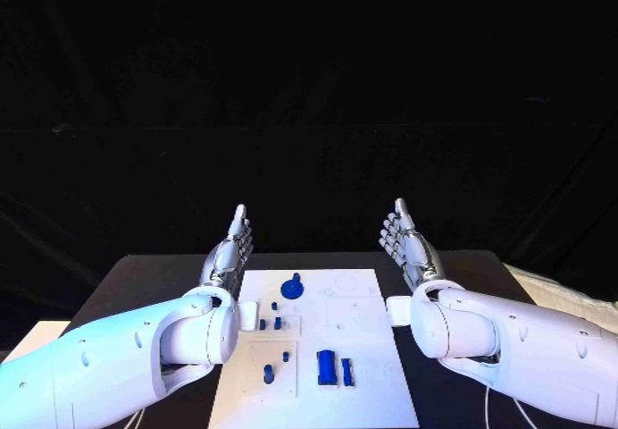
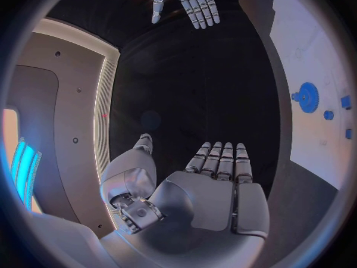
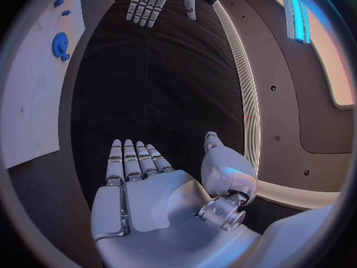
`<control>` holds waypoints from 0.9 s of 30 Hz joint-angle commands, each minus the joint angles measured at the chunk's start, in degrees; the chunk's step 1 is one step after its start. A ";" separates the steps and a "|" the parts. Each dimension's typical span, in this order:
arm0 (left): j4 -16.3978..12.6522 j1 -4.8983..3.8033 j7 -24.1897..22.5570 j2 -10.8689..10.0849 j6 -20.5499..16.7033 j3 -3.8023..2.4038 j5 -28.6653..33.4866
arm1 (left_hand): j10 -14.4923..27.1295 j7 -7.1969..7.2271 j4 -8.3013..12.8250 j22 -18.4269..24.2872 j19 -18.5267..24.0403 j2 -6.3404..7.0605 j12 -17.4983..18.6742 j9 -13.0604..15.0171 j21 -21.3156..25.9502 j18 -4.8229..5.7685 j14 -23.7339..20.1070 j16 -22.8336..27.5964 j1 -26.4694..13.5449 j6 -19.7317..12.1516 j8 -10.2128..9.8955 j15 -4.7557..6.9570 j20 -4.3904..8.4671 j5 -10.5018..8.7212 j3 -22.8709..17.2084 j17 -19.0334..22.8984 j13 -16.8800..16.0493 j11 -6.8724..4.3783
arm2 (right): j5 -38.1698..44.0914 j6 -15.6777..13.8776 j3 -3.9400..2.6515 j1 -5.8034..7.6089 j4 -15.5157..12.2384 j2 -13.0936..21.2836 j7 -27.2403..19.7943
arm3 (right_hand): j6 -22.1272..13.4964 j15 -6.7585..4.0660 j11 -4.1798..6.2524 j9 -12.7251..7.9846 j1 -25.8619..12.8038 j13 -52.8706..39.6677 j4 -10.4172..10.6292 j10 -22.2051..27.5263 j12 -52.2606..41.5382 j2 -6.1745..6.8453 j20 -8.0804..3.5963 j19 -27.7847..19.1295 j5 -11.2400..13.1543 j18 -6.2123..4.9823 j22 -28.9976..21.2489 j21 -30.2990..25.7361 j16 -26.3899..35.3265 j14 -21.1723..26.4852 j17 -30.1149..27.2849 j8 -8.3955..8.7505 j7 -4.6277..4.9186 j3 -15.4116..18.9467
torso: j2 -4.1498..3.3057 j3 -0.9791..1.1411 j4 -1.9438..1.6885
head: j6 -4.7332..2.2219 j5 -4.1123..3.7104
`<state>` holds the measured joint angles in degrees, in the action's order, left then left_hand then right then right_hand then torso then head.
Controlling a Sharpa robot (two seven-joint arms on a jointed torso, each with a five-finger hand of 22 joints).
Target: Assemble the parts on the task board
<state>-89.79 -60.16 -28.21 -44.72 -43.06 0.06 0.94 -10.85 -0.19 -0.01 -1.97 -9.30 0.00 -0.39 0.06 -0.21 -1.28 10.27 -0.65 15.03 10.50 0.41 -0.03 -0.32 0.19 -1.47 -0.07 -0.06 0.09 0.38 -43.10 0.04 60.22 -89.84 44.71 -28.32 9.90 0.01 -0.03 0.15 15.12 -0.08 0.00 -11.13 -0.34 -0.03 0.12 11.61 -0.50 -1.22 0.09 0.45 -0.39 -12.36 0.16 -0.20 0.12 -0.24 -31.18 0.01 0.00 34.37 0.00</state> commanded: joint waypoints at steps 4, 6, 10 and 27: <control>-0.17 0.00 -1.58 0.03 -1.06 -0.06 -0.94 | 4.37 0.19 0.01 1.97 3.68 0.00 0.39 -0.06 0.21 1.28 -4.17 0.65 -6.04 -4.23 -0.41 0.03 0.32 -0.19 1.47 0.07 0.06 -0.09 | -0.38 -1.01 -0.04 -0.06 -0.12 -0.02 -1.48 | -4.00 -0.01 0.03 -0.15 -6.08 0.08 0.00 4.51 0.34 0.03 -0.12 -4.69 0.50 1.22 -0.09 -0.45 0.39 5.00 -0.16 0.20 -0.12 0.24 | 0.00 -0.01 0.00 | 0.01 0.00; -0.17 0.00 -1.58 0.03 -1.06 -0.06 -0.94 | 4.87 0.19 0.01 1.97 4.09 0.00 0.39 -0.06 0.21 1.28 -4.64 0.65 -6.75 -4.71 -0.41 0.03 0.32 -0.19 1.47 0.07 0.06 -0.09 | -0.38 -1.01 -0.04 -0.06 -0.12 -0.02 -1.48 | -4.48 -0.01 0.03 -0.15 -6.77 0.08 0.00 5.02 0.34 0.03 -0.12 -5.23 0.50 1.22 -0.09 -0.45 0.39 5.56 -0.16 0.20 -0.12 0.24 | 0.00 -0.01 0.00 | 0.01 0.00; -0.17 0.00 -1.58 0.03 -1.06 -0.06 -0.94 | 5.61 0.19 0.01 1.97 4.78 0.00 0.39 -0.06 0.21 1.28 -5.46 0.65 -8.01 -5.44 -0.41 0.03 0.32 -0.19 1.47 0.07 0.06 -0.09 | -0.38 -1.01 -0.04 -0.06 -0.12 -0.02 -1.48 | -5.22 -0.01 0.03 -0.15 -8.08 0.08 0.00 5.87 0.34 0.03 -0.12 -6.20 0.50 1.22 -0.09 -0.45 0.39 6.58 -0.16 0.20 -0.12 0.24 | 0.00 -0.01 0.00 | 0.01 0.00; -0.17 0.00 -1.58 0.03 -1.06 -0.06 -0.94 | 10.85 0.19 0.01 1.97 9.30 0.00 0.39 -0.06 0.21 1.28 -10.27 0.65 -15.03 -10.50 -0.41 0.03 0.32 -0.19 1.47 0.07 0.06 -0.09 | -0.38 -1.01 -0.04 -0.06 -0.12 -0.02 -1.48 | -9.90 -0.01 0.03 -0.15 -15.12 0.08 0.00 11.13 0.34 0.03 -0.12 -11.61 0.50 1.22 -0.09 -0.45 0.39 12.36 -0.16 0.20 -0.12 0.24 | 0.00 -0.01 0.00 | 0.01 0.00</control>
<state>-89.81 -60.15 -28.74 -44.73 -44.00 0.06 0.67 -0.31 0.02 0.02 -0.05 -0.21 0.00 -0.39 0.08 -0.21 -0.40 0.32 -0.20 0.44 0.30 0.19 -0.01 -0.01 0.19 -0.17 -0.09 -0.09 -0.01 -0.32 -44.22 0.03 60.21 -89.87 44.71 -28.96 0.21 -0.01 0.03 0.07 0.32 -0.08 0.00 -0.28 -0.35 0.01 0.01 0.27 -0.29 -0.34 0.06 0.23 -0.39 -0.29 0.09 -0.20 -0.01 -0.24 -31.18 0.00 0.00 34.37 0.00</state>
